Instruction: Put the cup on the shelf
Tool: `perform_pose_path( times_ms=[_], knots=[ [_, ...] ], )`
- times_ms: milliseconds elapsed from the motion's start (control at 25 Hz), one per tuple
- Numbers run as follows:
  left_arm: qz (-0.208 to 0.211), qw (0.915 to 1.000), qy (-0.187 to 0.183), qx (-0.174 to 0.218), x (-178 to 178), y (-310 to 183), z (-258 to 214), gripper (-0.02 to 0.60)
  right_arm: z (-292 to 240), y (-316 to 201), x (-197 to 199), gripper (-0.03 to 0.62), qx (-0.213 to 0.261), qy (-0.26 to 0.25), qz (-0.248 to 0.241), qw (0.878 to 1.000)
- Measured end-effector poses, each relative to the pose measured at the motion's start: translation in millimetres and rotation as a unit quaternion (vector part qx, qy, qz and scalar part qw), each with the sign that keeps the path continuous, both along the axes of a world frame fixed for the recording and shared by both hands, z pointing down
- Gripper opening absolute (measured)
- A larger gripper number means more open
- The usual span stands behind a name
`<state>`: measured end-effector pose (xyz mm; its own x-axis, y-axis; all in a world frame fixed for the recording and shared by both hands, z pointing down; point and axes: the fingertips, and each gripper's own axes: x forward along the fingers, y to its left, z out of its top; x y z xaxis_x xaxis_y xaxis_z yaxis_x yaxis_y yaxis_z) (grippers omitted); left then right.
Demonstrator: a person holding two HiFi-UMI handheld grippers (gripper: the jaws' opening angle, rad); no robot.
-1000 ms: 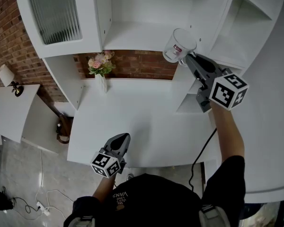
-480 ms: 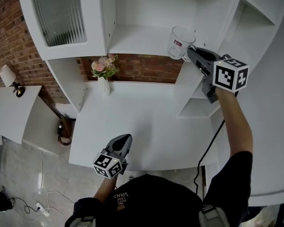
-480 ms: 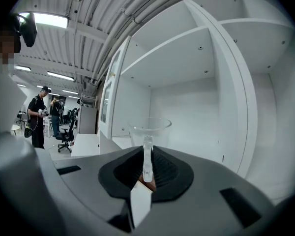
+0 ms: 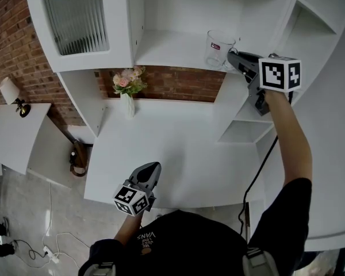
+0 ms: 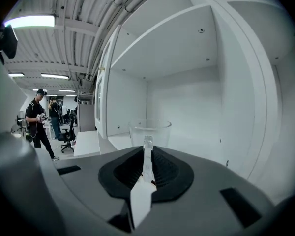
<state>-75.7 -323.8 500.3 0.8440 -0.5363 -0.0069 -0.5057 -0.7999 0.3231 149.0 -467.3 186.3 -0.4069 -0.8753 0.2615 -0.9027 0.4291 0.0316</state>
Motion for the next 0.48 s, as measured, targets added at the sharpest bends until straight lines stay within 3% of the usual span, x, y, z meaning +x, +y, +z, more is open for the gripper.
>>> perform_pose_path(
  times_ms=[480],
  knots=[
    [-0.001, 1.0, 0.005, 0.003, -5, -1, -1, 0.008, 0, -36, -2, 0.035, -0.01, -0.012, 0.026, 1.0]
  ],
)
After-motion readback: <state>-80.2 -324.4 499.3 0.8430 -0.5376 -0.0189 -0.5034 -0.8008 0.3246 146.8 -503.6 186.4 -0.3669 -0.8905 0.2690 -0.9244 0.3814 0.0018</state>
